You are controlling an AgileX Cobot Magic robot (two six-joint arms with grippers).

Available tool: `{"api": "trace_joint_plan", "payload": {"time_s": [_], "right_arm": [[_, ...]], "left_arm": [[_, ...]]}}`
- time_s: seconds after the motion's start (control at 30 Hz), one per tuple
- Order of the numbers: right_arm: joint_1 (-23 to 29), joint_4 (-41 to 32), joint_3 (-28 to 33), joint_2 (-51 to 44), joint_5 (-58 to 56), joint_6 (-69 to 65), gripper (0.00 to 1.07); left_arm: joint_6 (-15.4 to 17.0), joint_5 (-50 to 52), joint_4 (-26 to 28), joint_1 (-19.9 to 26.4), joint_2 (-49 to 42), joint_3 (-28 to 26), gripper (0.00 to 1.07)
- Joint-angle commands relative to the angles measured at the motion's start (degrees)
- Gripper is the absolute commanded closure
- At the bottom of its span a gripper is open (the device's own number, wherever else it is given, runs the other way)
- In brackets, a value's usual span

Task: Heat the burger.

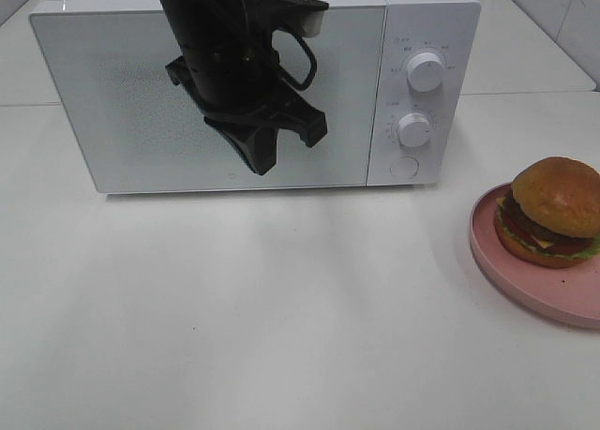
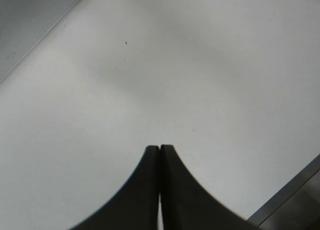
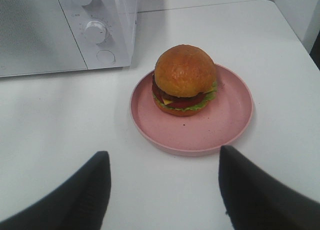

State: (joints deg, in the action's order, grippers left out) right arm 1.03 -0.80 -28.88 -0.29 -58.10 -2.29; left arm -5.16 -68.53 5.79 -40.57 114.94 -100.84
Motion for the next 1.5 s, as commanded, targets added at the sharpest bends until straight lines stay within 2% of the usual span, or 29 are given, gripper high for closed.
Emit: {"api": "trace_joint_plan", "payload": {"time_s": [0.03,0.1,0.2,0.27,0.3,0.37,0.4,0.43,0.47,0.5,0.57,0.6,0.63,0.67,0.73,0.8,0.83,0.9,1.0,1.07,1.13,1.17,1.27,1.3,1.37,1.43,1.47,1.5], "right_arm": [[-0.23,-0.06,0.0,-1.43,0.63,-0.06,0.46],[-0.23,-0.06,0.0,-1.43,0.63,-0.06,0.46],[-0.23,-0.06,0.0,-1.43,0.63,-0.06,0.46],[-0.23,-0.06,0.0,-1.43,0.63,-0.06,0.46],[-0.23,-0.06,0.0,-1.43,0.63,-0.06,0.46],[-0.23,-0.06,0.0,-1.43,0.63,-0.06,0.46],[-0.23,-0.06,0.0,-1.43,0.63,-0.06,0.46],[-0.23,-0.06,0.0,-1.43,0.63,-0.06,0.46],[-0.23,-0.06,0.0,-1.43,0.63,-0.06,0.46],[-0.23,-0.06,0.0,-1.43,0.63,-0.06,0.46],[-0.23,-0.06,0.0,-1.43,0.63,-0.06,0.46],[-0.23,-0.06,0.0,-1.43,0.63,-0.06,0.46],[-0.23,-0.06,0.0,-1.43,0.63,-0.06,0.46],[-0.23,-0.06,0.0,-1.43,0.63,-0.06,0.46],[-0.23,-0.06,0.0,-1.43,0.63,-0.06,0.46],[-0.23,-0.06,0.0,-1.43,0.63,-0.06,0.46],[-0.23,-0.06,0.0,-1.43,0.63,-0.06,0.46],[-0.23,-0.06,0.0,-1.43,0.63,-0.06,0.46],[-0.23,-0.06,0.0,-1.43,0.63,-0.06,0.46],[-0.23,-0.06,0.0,-1.43,0.63,-0.06,0.46],[-0.23,-0.06,0.0,-1.43,0.63,-0.06,0.46],[-0.23,-0.06,0.0,-1.43,0.63,-0.06,0.46],[-0.23,-0.06,0.0,-1.43,0.63,-0.06,0.46],[-0.23,-0.06,0.0,-1.43,0.63,-0.06,0.46],[-0.23,-0.06,0.0,-1.43,0.63,-0.06,0.46],[-0.23,-0.06,0.0,-1.43,0.63,-0.06,0.46],[-0.23,-0.06,0.0,-1.43,0.63,-0.06,0.46],[-0.23,-0.06,0.0,-1.43,0.63,-0.06,0.46]], "left_arm": [[1.32,-4.7,-0.4,0.11,-2.12,-0.69,1.07],[2.52,-4.7,-2.92,0.57,-4.7,-0.69,1.07],[3.44,-4.7,-3.84,1.83,-6.99,-0.63,1.07],[4.35,-4.7,-3.15,4.98,-10.66,-0.11,1.07],[4.35,-4.7,-3.15,4.98,-10.66,-0.11,1.07],[4.35,-4.7,-1.78,9.85,-15.07,2.35,1.07],[4.35,-4.7,-1.78,9.85,-15.07,2.35,1.07],[4.35,-4.7,-1.43,13.01,-18.62,4.76,1.07],[4.35,-4.7,-1.43,13.01,-18.62,4.76,1.07],[4.41,-4.64,-1.49,16.73,-22.52,8.02,1.07],[4.47,-4.64,-1.49,18.22,-24.18,9.51,1.07],[4.81,-4.64,-1.55,21.94,-28.02,13.46,1.07],[4.81,-4.64,-1.55,21.94,-28.02,13.46,1.07],[4.81,-4.64,-2.01,25.32,-32.49,17.53,1.07],[4.81,-4.58,-2.29,26.59,-34.32,19.14,1.07],[4.81,-4.58,-3.78,31.28,-43.95,26.3,1.07],[4.81,-4.58,-3.78,31.28,-43.95,26.3,1.07],[4.81,-4.58,-4.81,32.72,-50.08,30.37,1.07],[4.81,-4.58,-4.81,32.77,-52.48,31.8,1.07],[4.81,-4.58,-4.47,32.77,-62.22,37.82,1.07],[4.81,-4.58,-4.47,32.77,-64.86,39.71,1.07],[5.16,-4.58,-4.3,32.77,-69.9,43.72,1.07],[5.5,-4.58,-4.01,32.77,-72.88,45.72,1.07],[5.5,-4.58,-3.61,32.77,-78.9,48.99,1.07],[5.16,-4.58,-3.32,32.77,-81.93,50.53,1.07],[5.16,-4.58,-2.46,32.77,-89.73,54.43,1.07],[5.16,-4.58,-2.46,32.77,-89.73,54.43,1.07],[5.16,-4.58,-1.89,32.77,-95.51,56.84,1.07]]}}
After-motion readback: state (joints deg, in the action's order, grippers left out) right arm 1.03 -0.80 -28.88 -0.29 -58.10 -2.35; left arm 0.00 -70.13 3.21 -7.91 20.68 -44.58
